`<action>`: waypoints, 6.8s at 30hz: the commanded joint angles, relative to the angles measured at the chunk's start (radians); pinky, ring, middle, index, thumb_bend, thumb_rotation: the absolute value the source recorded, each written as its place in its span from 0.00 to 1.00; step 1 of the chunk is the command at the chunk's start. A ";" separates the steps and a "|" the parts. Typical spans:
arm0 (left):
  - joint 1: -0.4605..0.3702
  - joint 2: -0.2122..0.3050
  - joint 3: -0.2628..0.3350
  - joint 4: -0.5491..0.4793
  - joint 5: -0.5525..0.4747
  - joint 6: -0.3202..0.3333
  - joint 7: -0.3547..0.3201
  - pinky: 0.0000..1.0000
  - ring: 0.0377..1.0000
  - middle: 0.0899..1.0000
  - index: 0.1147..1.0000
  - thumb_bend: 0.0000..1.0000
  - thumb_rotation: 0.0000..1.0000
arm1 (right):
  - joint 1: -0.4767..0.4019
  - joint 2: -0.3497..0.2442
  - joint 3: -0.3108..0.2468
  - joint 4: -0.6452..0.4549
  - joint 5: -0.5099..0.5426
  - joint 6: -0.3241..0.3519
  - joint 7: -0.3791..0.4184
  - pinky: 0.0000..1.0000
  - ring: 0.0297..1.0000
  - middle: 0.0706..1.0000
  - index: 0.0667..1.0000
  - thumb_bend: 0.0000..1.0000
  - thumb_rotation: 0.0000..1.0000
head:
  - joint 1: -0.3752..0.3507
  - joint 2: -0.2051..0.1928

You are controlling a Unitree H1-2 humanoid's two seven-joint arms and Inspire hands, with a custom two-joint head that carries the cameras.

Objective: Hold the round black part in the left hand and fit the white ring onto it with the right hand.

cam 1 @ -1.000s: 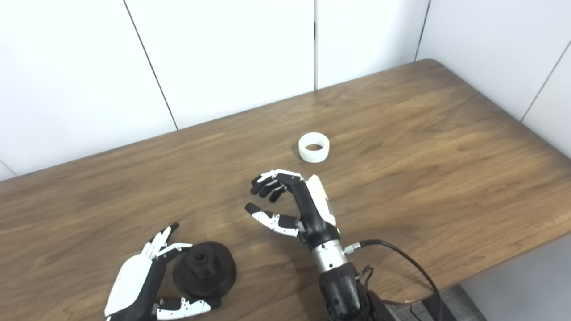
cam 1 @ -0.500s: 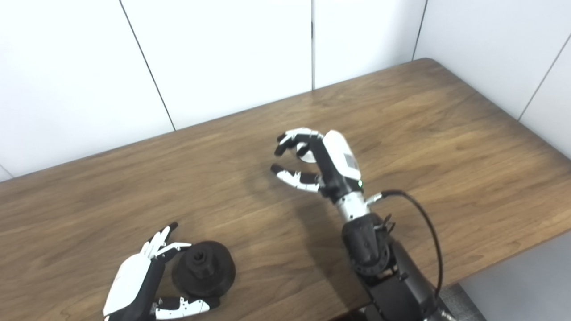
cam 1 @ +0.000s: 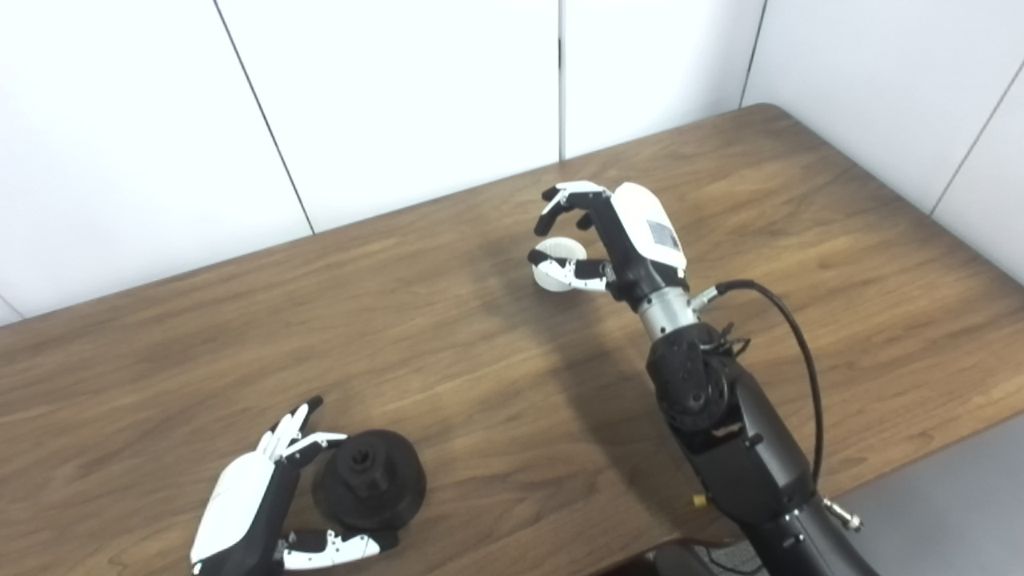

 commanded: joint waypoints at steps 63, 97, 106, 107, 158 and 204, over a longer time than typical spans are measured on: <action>-0.009 -0.008 0.010 -0.046 0.022 -0.004 -0.002 1.00 1.00 1.00 0.59 0.87 0.37 | -0.157 -0.157 0.132 0.298 -0.028 0.159 0.148 0.96 1.00 1.00 0.85 1.00 0.57 | 0.059 0.021; -0.015 -0.015 0.026 -0.076 0.016 0.022 -0.035 1.00 1.00 1.00 0.58 0.86 0.35 | -0.153 -0.070 0.123 0.469 0.054 -0.034 -0.203 1.00 0.94 0.87 0.45 0.51 0.15 | 0.085 0.045; -0.013 -0.013 0.028 -0.079 0.016 0.029 -0.037 1.00 1.00 1.00 0.58 0.86 0.35 | -0.148 -0.068 0.124 0.480 0.051 -0.069 -0.237 1.00 0.93 0.85 0.45 0.52 0.15 | 0.084 0.047; -0.012 -0.013 0.028 -0.080 0.015 0.030 -0.038 1.00 1.00 1.00 0.58 0.86 0.35 | -0.148 -0.069 0.124 0.480 0.050 -0.071 -0.238 1.00 0.93 0.85 0.45 0.52 0.15 | 0.085 0.047; -0.045 -0.112 -0.009 -0.042 0.108 0.040 -0.002 1.00 1.00 1.00 0.57 0.88 0.34 | 0.035 0.027 0.135 -0.152 0.108 -0.149 -0.064 1.00 0.93 0.83 0.45 0.52 0.14 | 0.371 0.080; -0.054 -0.145 -0.026 -0.044 0.141 0.069 -0.020 1.00 1.00 1.00 0.58 0.88 0.37 | 0.224 0.149 0.331 -0.210 0.094 -0.261 0.067 1.00 0.93 0.82 0.45 0.52 0.15 | 0.451 0.104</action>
